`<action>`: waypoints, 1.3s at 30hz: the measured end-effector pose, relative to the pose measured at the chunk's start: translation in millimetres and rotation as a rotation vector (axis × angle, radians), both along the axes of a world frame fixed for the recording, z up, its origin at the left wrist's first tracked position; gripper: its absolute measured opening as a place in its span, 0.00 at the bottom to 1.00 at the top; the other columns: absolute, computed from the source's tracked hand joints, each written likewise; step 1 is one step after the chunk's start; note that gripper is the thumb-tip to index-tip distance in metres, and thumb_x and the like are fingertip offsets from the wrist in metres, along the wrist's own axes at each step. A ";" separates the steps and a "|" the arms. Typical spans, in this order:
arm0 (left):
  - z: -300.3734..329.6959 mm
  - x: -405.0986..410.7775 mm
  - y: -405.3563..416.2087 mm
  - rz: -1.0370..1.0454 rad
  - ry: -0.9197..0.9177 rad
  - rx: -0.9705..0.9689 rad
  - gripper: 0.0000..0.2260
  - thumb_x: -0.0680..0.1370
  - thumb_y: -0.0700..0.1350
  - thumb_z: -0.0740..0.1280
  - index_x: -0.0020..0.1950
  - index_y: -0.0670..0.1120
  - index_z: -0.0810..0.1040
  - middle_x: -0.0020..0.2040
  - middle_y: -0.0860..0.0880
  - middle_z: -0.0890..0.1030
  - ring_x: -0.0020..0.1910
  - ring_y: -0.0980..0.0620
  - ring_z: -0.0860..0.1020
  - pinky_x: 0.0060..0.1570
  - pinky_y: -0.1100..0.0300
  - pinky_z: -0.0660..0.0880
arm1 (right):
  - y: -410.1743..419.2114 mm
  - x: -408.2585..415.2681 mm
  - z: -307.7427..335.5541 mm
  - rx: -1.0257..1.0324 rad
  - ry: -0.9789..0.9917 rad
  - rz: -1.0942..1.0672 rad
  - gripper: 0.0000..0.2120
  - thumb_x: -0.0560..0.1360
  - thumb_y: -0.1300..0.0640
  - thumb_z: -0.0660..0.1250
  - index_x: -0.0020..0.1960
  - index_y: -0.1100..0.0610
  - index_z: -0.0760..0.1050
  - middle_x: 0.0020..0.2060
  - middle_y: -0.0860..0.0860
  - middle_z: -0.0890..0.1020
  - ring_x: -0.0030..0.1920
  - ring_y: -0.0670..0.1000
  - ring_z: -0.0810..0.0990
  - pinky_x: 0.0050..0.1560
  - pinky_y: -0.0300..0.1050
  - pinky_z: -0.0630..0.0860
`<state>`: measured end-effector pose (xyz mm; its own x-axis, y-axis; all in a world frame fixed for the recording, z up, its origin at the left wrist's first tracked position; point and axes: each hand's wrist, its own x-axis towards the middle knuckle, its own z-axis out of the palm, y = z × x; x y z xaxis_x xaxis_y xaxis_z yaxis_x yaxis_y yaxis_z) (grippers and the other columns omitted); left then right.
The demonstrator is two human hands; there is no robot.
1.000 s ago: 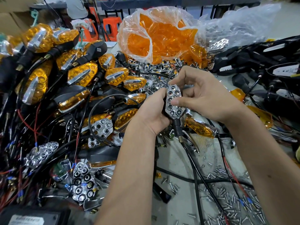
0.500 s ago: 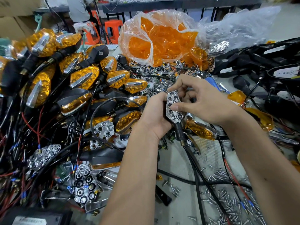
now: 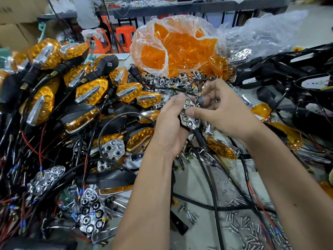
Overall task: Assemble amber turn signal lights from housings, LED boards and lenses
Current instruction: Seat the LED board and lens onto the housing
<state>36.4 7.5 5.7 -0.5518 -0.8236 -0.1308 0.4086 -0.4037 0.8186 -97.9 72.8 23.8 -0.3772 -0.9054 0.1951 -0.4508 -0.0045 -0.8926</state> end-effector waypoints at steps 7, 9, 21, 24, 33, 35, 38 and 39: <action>0.2 -8.6 2.4 0.179 -0.055 -0.218 0.13 0.87 0.49 0.60 0.51 0.45 0.81 0.54 0.43 0.81 0.58 0.39 0.79 0.59 0.37 0.78 | -0.5 9.7 -1.2 0.082 -0.121 0.138 0.16 0.78 0.45 0.73 0.51 0.59 0.81 0.43 0.71 0.80 0.38 0.56 0.76 0.41 0.56 0.74; -2.0 -6.9 -1.5 0.190 -0.131 -0.306 0.12 0.86 0.50 0.62 0.53 0.48 0.83 0.59 0.45 0.84 0.64 0.42 0.79 0.67 0.36 0.75 | -0.4 8.4 -2.8 0.052 -0.124 0.162 0.10 0.80 0.49 0.72 0.51 0.57 0.82 0.41 0.67 0.82 0.36 0.60 0.75 0.40 0.57 0.74; -7.0 4.1 -13.4 0.288 -0.166 -0.426 0.04 0.76 0.39 0.77 0.41 0.44 0.85 0.41 0.40 0.79 0.42 0.46 0.76 0.45 0.50 0.74 | -7.9 2.9 -13.6 -0.063 0.003 0.104 0.11 0.78 0.50 0.73 0.46 0.58 0.80 0.42 0.65 0.81 0.39 0.51 0.77 0.46 0.64 0.78; -9.5 1.9 -14.4 0.302 -0.166 -0.442 0.06 0.76 0.38 0.77 0.40 0.46 0.84 0.39 0.44 0.79 0.41 0.47 0.75 0.44 0.52 0.75 | -8.5 0.7 -16.0 -0.067 -0.018 0.124 0.08 0.78 0.52 0.73 0.45 0.56 0.79 0.36 0.57 0.79 0.38 0.49 0.76 0.44 0.58 0.77; -12.7 2.7 -18.2 0.343 -0.184 -0.459 0.06 0.76 0.37 0.76 0.43 0.45 0.82 0.35 0.55 0.78 0.36 0.58 0.77 0.40 0.61 0.76 | -2.9 0.4 -13.5 0.026 -0.230 0.228 0.10 0.79 0.62 0.73 0.57 0.62 0.77 0.38 0.61 0.83 0.37 0.57 0.84 0.38 0.46 0.82; -12.1 4.0 -18.1 0.327 -0.163 -0.468 0.04 0.76 0.37 0.76 0.44 0.44 0.83 0.36 0.54 0.80 0.37 0.56 0.78 0.42 0.56 0.77 | -3.3 0.6 -11.7 0.018 -0.251 0.229 0.10 0.78 0.62 0.73 0.56 0.63 0.76 0.37 0.62 0.83 0.36 0.59 0.84 0.37 0.48 0.82; -10.4 4.5 -15.4 0.324 -0.160 -0.473 0.04 0.76 0.37 0.76 0.48 0.40 0.82 0.40 0.48 0.79 0.38 0.54 0.78 0.43 0.55 0.77 | -0.5 -1.8 -8.8 0.025 -0.262 0.239 0.07 0.78 0.63 0.73 0.53 0.61 0.77 0.35 0.61 0.83 0.34 0.58 0.83 0.38 0.54 0.83; -10.9 3.9 -15.6 0.328 -0.170 -0.478 0.04 0.76 0.38 0.76 0.47 0.42 0.82 0.40 0.49 0.78 0.37 0.55 0.77 0.43 0.56 0.76 | 0.3 -2.6 -8.9 0.027 -0.264 0.241 0.07 0.78 0.63 0.73 0.54 0.61 0.77 0.35 0.60 0.83 0.34 0.58 0.83 0.39 0.56 0.83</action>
